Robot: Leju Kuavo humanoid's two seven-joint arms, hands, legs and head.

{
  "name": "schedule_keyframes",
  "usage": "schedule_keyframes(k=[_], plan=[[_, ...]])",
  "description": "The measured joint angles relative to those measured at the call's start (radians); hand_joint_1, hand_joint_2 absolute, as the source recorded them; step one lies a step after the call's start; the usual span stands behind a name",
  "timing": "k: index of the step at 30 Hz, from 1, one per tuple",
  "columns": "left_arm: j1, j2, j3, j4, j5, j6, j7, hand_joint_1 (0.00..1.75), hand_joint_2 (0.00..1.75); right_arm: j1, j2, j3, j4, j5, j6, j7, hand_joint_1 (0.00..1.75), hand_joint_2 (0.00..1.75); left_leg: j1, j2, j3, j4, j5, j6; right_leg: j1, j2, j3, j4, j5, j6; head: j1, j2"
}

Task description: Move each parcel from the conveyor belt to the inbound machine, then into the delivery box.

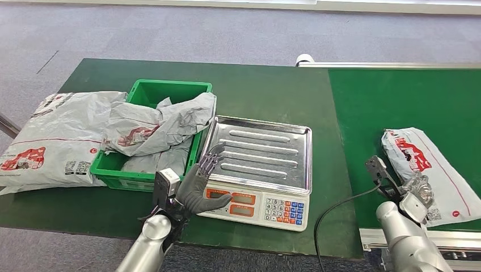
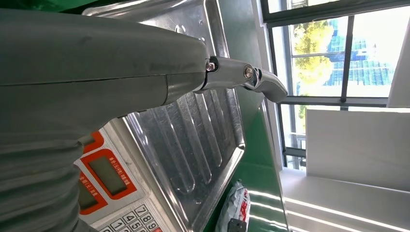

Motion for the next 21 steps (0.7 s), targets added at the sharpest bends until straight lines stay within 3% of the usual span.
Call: schedule_keyframes(k=[9, 21], plan=[[0.0, 0.0, 0.001, 0.0, -0.02, 0.0, 0.0, 0.0, 1.75, -0.011, 0.0, -0.028, 0.01, -0.018, 0.054, -0.017, 0.0, 1.75, 0.0, 0.0, 0.0, 0.0, 0.0, 0.0, 0.0, 0.0, 0.0, 0.0, 0.0, 0.0, 0.0, 0.0], [0.0, 0.0, 0.008, 0.0, -0.046, 0.01, 0.002, 0.0, 1.75, -0.024, 0.0, -0.037, 0.017, -0.004, 0.051, -0.01, 0.0, 1.75, 0.0, 0.0, 0.0, 0.0, 0.0, 0.0, 0.0, 0.0, 0.0, 0.0, 0.0, 0.0, 0.0, 0.0]])
